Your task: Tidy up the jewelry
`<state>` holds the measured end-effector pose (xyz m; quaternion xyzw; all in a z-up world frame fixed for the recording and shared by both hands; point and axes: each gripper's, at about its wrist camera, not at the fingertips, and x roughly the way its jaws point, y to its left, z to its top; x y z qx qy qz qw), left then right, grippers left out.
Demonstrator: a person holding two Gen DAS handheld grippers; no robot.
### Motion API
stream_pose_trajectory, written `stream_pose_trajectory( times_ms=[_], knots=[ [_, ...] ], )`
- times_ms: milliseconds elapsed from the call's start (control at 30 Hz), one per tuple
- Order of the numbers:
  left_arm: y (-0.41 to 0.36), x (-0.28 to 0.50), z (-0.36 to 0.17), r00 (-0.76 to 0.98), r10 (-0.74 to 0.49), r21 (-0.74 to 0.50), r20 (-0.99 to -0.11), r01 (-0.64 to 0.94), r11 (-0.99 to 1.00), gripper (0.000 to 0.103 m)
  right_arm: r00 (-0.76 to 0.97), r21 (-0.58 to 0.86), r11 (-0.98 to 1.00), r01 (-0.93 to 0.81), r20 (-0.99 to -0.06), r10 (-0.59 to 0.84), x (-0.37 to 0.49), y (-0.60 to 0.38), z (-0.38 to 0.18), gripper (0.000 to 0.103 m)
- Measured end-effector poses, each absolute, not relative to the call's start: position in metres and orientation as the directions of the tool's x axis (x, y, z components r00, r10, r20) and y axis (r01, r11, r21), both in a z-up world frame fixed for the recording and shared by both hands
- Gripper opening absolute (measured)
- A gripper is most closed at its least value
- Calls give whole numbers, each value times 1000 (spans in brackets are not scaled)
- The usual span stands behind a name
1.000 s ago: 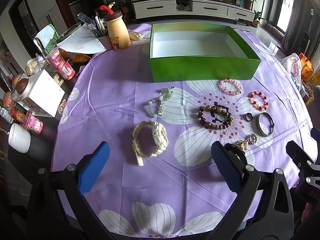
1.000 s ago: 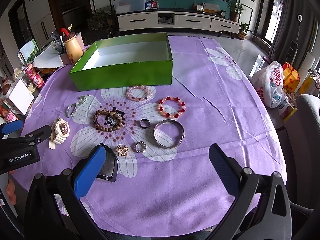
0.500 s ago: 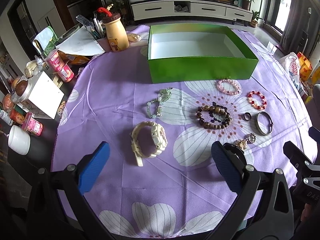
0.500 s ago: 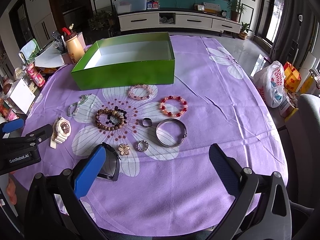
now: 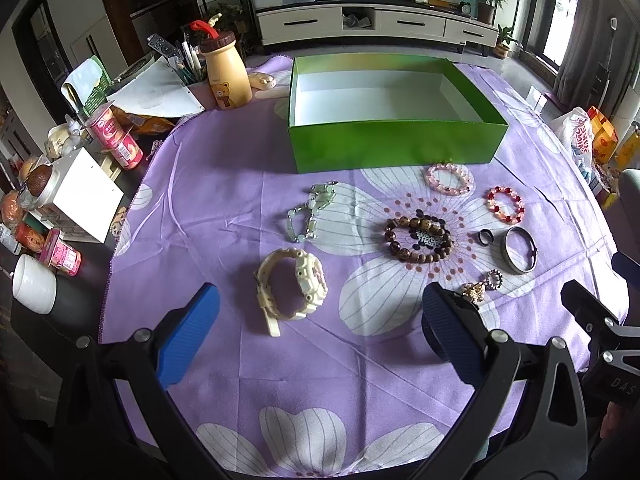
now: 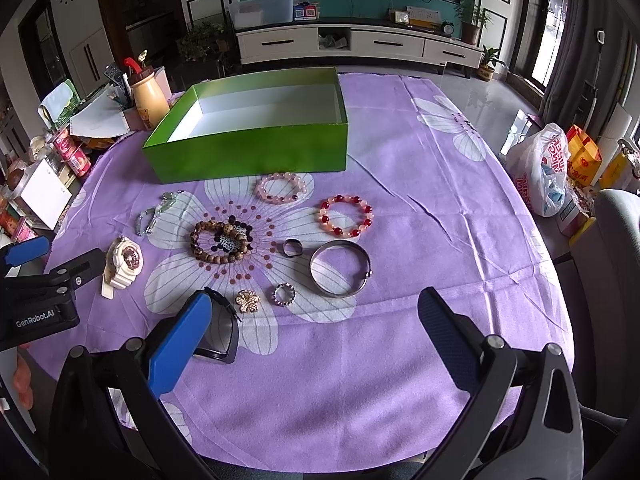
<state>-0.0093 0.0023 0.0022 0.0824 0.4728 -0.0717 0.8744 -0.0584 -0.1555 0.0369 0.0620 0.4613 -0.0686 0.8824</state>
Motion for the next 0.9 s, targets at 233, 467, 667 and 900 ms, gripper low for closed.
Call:
stream_pose_trajectory(
  times_ms=[233,467,667,900],
  knots=[
    [0,-11,-1,543,-60,68,-837,213,975,101,557,47,983,180,-828,-62,-58,-158,34,102],
    [2,-12,-1,548,-75,55,-833,217,975,101,560,48,983,178,-827,-61,-59,-157,35,102],
    [7,-13,3,554,-103,29,-826,225,974,101,564,55,983,173,-824,-53,-60,-155,36,102],
    [25,-9,8,539,-181,-59,-823,235,970,101,584,110,981,158,-811,-3,-63,-157,40,102]
  ],
)
